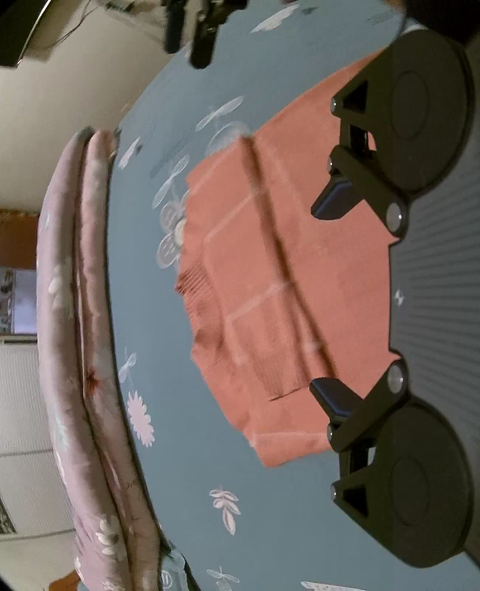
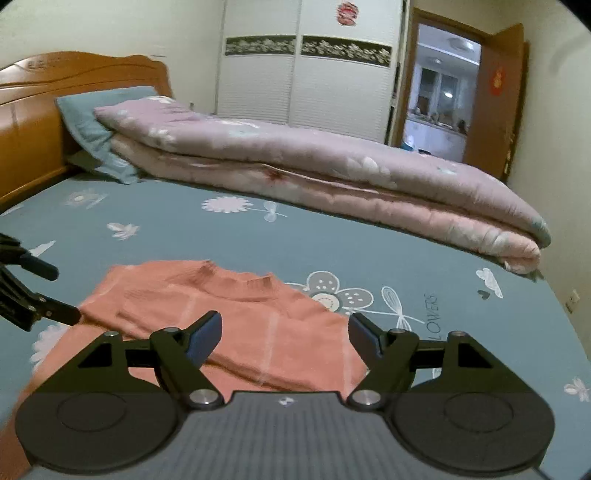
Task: Fold clothes
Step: 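Move both open tools back over the folded sweater toward its hem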
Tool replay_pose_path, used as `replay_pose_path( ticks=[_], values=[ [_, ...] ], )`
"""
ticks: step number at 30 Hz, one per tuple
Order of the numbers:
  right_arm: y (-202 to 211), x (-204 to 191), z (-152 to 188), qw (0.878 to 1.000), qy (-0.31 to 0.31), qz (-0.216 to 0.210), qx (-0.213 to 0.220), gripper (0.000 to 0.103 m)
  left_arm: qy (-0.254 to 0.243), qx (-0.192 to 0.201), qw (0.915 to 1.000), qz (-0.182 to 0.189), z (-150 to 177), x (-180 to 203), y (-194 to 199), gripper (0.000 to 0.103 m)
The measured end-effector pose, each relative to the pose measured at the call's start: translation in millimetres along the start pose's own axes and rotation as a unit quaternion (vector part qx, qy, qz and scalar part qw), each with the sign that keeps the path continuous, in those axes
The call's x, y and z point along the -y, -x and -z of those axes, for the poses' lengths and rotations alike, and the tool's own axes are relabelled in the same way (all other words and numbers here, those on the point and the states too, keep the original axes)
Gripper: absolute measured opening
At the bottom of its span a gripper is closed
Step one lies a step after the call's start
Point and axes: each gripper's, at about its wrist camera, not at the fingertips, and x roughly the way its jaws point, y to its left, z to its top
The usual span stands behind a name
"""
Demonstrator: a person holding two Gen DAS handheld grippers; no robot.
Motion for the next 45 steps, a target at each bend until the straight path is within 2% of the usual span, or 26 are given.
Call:
replay_pose_path(
  ticks=[5,11,15,17,20,24,27,31,34,38,40,42,45],
  values=[
    [31.0,-11.0,36.9,1.000,-0.009,0.022,-0.001,0.083,0.007,-0.011,0.9999,0.010,41.2,16.8,7.6,0.093],
    [20.6,-16.4,93.7,0.999,-0.042,0.034,-0.004,0.083,0.077,-0.032,0.9964,0.015,78.7,19.6,-25.2,0.093],
    [-7.6,-8.6,106.6,0.997,-0.071,0.021,0.019,0.080,0.091,-0.047,0.9947,0.005,90.5,18.4,-49.5,0.093],
    [-29.8,-2.4,104.4,0.996,-0.080,0.033,0.030,0.071,0.089,-0.055,0.9945,0.001,95.2,18.0,-59.1,0.093],
    [-70.2,10.2,95.6,0.995,-0.085,0.048,0.031,0.066,0.101,-0.061,0.9930,0.004,105.1,15.4,-66.9,0.093],
    [-132.0,26.8,80.9,0.994,-0.093,0.060,0.002,0.056,0.107,-0.066,0.9921,0.003,110.3,10.1,-73.3,0.093],
    [-169.9,28.1,75.5,0.993,-0.078,0.078,-0.035,0.053,0.105,-0.068,0.9921,-0.001,112.3,8.2,-76.7,0.093],
    [-193.0,23.8,89.8,0.989,-0.080,0.087,-0.084,0.053,0.107,-0.074,0.9913,0.018,112.6,11.0,-81.6,0.093],
    [-192.8,21.7,96.1,0.989,-0.093,0.083,-0.084,0.054,0.112,-0.077,0.9907,0.015,115.2,9.8,-85.2,0.093],
    [-179.1,13.9,83.5,0.989,-0.109,0.067,-0.070,0.054,0.103,-0.064,0.9926,0.012,113.1,3.4,-81.9,0.093],
    [-165.0,-2.0,74.9,0.993,-0.097,0.044,-0.048,0.055,0.087,-0.025,0.9959,0.010,103.9,-6.4,-75.0,0.093],
    [-153.0,-15.5,75.2,0.995,-0.091,0.024,-0.044,0.058,0.056,0.034,0.9979,0.000,94.0,-22.5,-70.0,0.093],
    [-135.0,-35.9,75.6,0.996,-0.080,-0.004,-0.037,0.059,0.021,0.088,0.9953,-0.032,81.3,-52.2,-80.1,0.093]
  ],
)
